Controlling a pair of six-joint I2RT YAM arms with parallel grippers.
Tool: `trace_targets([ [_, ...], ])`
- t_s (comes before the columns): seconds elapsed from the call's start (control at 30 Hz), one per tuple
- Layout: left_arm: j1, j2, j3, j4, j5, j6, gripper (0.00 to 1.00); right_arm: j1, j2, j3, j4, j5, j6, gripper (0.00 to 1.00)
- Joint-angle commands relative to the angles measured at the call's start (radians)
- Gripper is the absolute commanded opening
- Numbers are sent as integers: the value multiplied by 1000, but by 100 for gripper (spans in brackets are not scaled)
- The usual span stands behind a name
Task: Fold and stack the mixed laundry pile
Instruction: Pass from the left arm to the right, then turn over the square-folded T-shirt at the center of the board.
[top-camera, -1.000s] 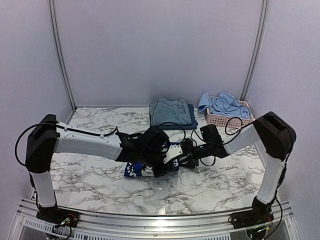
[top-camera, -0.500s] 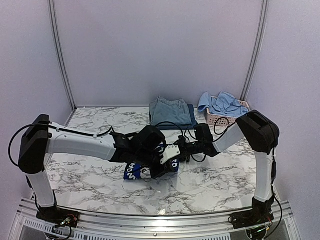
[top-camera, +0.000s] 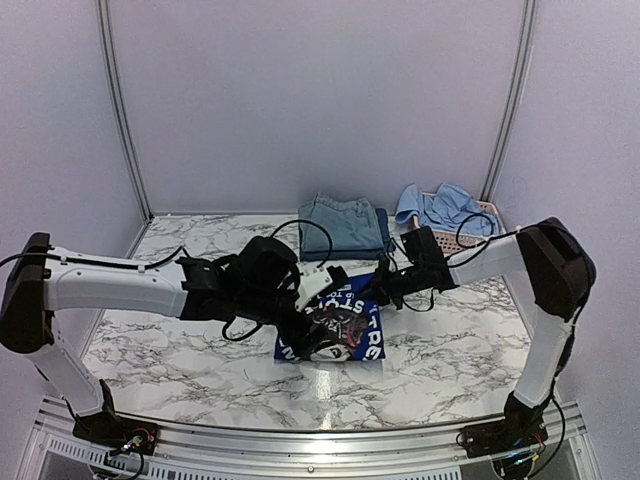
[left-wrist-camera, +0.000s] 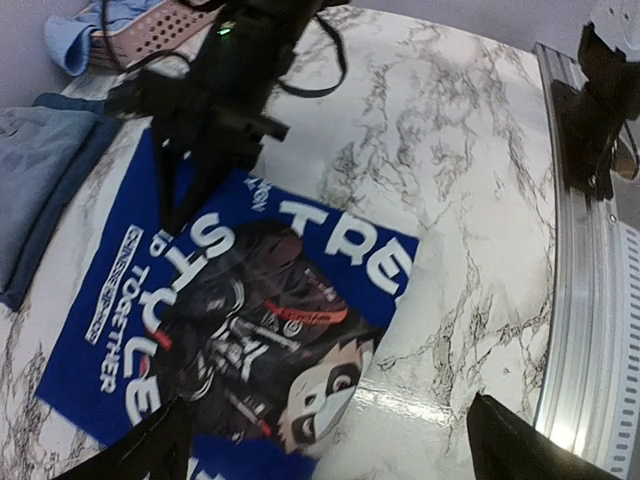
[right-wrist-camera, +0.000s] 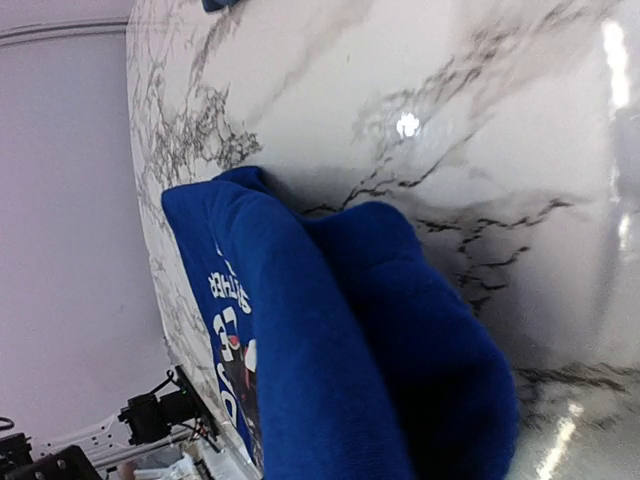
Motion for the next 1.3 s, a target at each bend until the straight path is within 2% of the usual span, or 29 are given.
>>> trace_targets([
  [0.0,60,-95,-47,37,-92,-107,99,-65,-160,24,-310,138,-276,0],
  [0.23,179,-189,-131,34,-78,-240,99,-215,-406,47,-666,315,-546,0],
  [0.33,201,-235,-166,33,-91,-251,99,-290,-482,145,-813,429,-643,0],
  [0.47,227,-287,-197,23,-106,-258,99,-305,-487,350,-985,611,-761,0],
  [0.6,261,-324,-224,25,-92,-296,99,-250,-399,516,-1073,673,-825,0],
  [0.8,287,-364,-248,26,-95,-322,99,16,-176,666,-1119,781,-793,0],
  [1.0,309,-412,-280,22,-106,-352,99,272,96,718,-1064,703,-664,0],
  [1.17,346,-450,-317,18,-106,-414,99,417,294,935,-1001,472,-591,0],
  [1.27,380,-466,-333,9,-157,-512,99,435,318,981,-870,261,-518,27],
])
